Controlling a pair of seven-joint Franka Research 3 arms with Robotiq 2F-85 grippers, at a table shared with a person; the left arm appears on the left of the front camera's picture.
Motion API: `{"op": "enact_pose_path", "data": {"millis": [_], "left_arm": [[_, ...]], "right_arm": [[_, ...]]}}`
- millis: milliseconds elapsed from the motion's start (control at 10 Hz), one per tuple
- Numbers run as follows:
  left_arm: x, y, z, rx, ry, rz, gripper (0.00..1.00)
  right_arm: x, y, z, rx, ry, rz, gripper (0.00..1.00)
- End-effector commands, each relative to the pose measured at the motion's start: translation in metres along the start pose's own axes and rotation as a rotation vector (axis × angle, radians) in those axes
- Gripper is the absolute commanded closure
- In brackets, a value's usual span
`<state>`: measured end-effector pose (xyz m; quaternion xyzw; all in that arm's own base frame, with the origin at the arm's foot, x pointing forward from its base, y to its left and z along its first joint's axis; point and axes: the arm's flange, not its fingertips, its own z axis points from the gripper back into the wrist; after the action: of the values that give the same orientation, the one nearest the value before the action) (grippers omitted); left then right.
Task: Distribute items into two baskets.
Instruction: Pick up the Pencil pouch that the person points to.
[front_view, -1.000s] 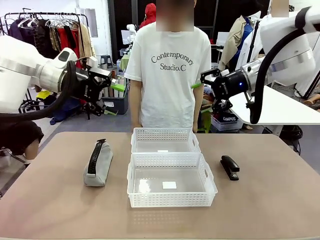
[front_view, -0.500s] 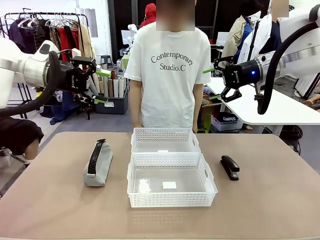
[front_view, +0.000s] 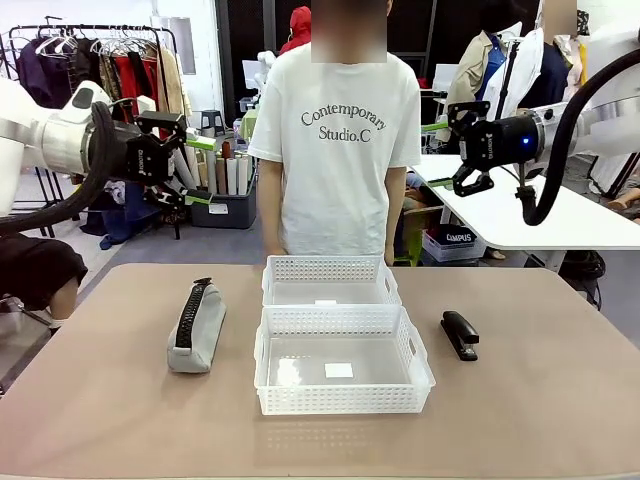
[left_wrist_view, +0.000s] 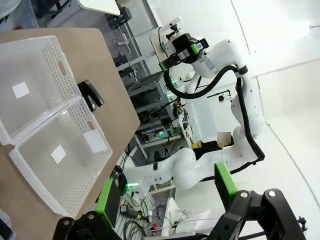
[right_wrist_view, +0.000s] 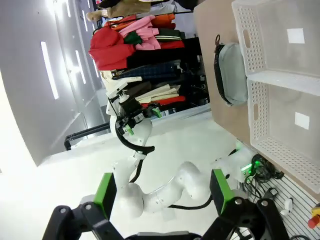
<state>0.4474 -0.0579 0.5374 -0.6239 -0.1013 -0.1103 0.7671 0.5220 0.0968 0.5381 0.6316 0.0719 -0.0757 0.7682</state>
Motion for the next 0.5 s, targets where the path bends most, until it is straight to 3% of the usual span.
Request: {"op": "enact_pose_path", "data": {"millis": [0,300,400], "left_arm": [[0.0,0.0,0.001,0.0,-0.002,0.024,0.0],[0.0,0.001,0.0,0.001,0.001,0.004,0.0],[0.003,-0.007,0.012,-0.055,-0.028,0.065,0.0]], "right_arm": [[-0.001,0.002,-0.004,-0.006,-0.005,-0.011,0.0],[-0.001,0.002,-0.004,-0.006,-0.005,-0.011,0.0],[0.0,-0.001,-0.002,-0.003,0.003,-0.001,0.0]]}}
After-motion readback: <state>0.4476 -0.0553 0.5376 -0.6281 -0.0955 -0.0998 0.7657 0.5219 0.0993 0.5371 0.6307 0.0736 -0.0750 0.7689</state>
